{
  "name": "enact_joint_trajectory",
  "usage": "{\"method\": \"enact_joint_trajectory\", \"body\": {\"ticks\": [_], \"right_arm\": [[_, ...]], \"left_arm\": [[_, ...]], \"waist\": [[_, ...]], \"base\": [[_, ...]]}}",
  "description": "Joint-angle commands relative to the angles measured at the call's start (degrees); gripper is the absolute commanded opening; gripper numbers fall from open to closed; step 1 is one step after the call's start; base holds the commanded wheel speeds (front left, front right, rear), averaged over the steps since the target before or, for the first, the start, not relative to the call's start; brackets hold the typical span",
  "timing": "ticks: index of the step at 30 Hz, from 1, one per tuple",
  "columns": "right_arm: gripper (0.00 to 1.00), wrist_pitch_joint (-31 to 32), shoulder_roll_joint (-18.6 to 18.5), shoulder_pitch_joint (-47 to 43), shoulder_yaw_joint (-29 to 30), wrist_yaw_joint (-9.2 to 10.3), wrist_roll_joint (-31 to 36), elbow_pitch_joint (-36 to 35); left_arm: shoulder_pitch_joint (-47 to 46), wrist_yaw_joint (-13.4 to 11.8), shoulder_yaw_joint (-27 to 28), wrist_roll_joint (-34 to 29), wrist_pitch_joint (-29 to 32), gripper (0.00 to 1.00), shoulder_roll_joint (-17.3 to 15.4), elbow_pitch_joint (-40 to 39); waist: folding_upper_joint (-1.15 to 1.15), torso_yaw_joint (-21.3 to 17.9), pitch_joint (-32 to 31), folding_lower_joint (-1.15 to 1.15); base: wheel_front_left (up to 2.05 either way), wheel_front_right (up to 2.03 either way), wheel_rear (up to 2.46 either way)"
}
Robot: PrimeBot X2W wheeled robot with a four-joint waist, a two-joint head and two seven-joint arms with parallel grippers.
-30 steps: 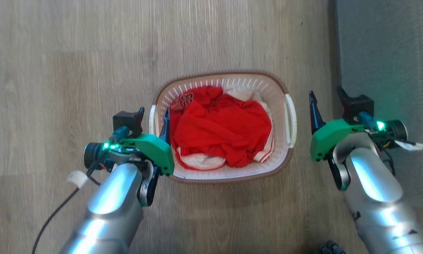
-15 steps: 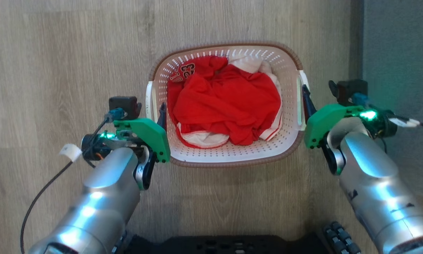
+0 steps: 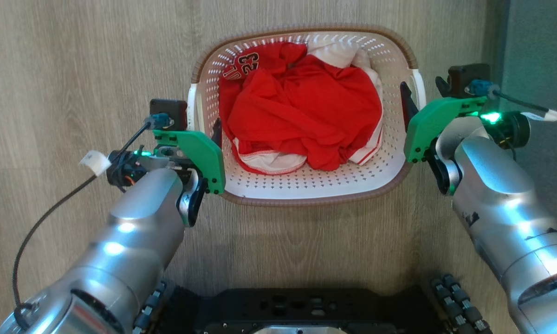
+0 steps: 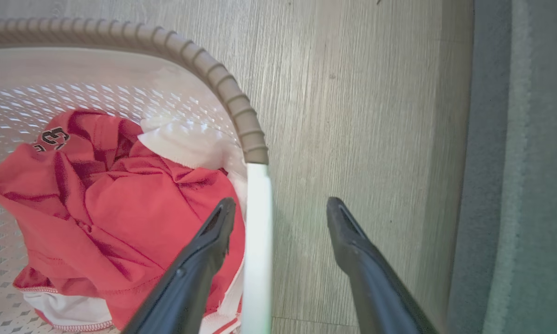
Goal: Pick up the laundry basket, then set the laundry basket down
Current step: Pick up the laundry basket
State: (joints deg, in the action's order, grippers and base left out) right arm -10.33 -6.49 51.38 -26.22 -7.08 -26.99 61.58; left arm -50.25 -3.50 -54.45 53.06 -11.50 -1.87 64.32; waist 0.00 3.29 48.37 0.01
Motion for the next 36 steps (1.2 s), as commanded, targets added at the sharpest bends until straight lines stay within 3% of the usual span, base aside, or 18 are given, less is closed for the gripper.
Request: {"method": "enact_joint_trajectory", "body": {"ticks": [1,15,34,35,36], "right_arm": [[1.00,0.3,0.4,-1.8,-1.4,-0.41,-0.7,-0.4],[1.00,7.0,-1.4,0.7,-9.7,-0.41,-11.7,-2.1],[1.00,6.2,-2.9,2.1,-17.4,-0.41,-19.4,-1.4],[1.00,6.0,-3.0,2.1,-17.6,-0.41,-19.7,-1.4],[0.68,5.9,-3.0,2.2,-17.9,-0.41,-20.1,-1.3]], "left_arm": [[0.1,0.1,0.1,0.5,0.2,1.00,-1.0,0.3],[-4.1,0.3,-6.1,4.8,3.2,1.00,-1.0,2.2],[-5.9,-0.2,-11.5,9.8,2.6,1.00,-1.0,1.8],[-6.0,-0.2,-11.8,10.1,2.7,0.87,-1.0,1.8],[-6.0,-0.2,-12.0,10.5,2.8,0.53,-1.0,1.7]], "waist": [[0.00,0.0,0.7,-0.01],[0.00,-0.2,3.8,-0.01],[0.00,-0.2,5.3,-0.01],[0.00,-0.2,5.3,-0.01],[0.00,-0.1,5.4,-0.01]], "base": [[0.00,0.00,0.00],[0.00,0.00,0.00],[0.00,0.00,0.00],[0.00,0.00,0.00],[0.00,0.00,0.00]]}}
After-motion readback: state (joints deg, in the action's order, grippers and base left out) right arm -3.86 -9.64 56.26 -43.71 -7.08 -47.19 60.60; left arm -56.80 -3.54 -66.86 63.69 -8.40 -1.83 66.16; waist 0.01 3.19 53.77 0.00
